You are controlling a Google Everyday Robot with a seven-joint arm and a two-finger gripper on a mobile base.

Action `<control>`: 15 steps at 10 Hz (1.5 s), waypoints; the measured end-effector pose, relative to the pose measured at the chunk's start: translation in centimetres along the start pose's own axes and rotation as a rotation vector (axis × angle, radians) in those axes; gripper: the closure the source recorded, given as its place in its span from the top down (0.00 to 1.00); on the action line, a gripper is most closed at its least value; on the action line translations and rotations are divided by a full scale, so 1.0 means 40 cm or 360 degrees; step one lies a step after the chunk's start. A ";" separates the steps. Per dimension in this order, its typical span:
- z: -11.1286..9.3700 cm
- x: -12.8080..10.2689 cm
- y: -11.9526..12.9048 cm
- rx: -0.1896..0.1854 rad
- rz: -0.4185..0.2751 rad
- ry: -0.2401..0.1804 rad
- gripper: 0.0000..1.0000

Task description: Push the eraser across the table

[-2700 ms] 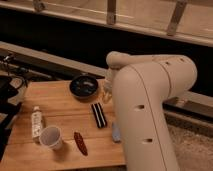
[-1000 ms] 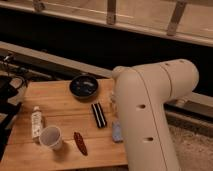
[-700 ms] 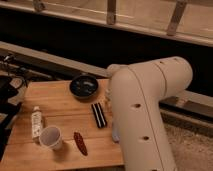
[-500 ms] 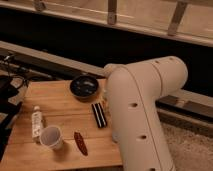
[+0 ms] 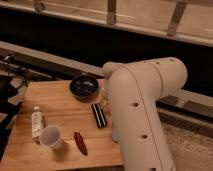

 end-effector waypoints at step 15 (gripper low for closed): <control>0.073 -0.026 -0.129 0.0159 0.0214 0.0111 0.19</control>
